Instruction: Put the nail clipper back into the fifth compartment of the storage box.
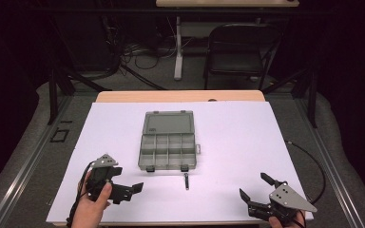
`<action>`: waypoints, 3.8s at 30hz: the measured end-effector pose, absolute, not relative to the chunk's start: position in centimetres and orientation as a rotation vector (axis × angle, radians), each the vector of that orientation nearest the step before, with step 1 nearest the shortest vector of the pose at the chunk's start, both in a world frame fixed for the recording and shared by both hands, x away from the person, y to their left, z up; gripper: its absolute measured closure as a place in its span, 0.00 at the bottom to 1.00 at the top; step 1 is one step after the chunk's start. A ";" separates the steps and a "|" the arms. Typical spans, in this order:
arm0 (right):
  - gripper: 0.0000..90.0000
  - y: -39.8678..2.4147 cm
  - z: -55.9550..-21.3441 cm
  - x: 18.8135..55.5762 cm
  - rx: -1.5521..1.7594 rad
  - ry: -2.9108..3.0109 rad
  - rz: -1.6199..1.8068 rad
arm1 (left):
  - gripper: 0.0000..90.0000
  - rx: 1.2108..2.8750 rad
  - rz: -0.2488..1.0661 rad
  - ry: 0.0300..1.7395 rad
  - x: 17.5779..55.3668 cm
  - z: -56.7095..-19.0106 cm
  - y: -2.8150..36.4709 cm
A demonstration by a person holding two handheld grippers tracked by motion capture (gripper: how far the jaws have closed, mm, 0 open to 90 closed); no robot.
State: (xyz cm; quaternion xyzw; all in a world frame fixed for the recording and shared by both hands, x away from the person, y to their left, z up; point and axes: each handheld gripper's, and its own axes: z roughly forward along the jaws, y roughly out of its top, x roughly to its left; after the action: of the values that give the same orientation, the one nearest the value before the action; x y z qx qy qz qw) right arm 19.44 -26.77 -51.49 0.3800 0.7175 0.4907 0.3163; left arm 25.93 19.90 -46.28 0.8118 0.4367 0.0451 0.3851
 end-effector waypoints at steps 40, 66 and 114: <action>0.15 -26.8 -51.5 19.4 1.002 1.898 1.294 | 0.00 2.195 0.011 1.055 31.6 -46.4 8.9; 0.15 -26.8 -51.5 19.4 0.998 1.901 1.296 | 0.38 2.276 -0.097 1.045 32.5 -47.9 5.3; 0.16 -26.9 -51.5 19.5 0.998 1.910 1.316 | 0.53 2.310 -0.171 1.221 33.5 -53.0 3.0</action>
State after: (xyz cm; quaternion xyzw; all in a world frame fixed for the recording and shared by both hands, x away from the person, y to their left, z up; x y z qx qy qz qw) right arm 19.46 -26.92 -51.52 0.3768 0.7206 0.4967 0.3034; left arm 33.53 3.04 -53.02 0.8523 0.4503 -0.0632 0.2586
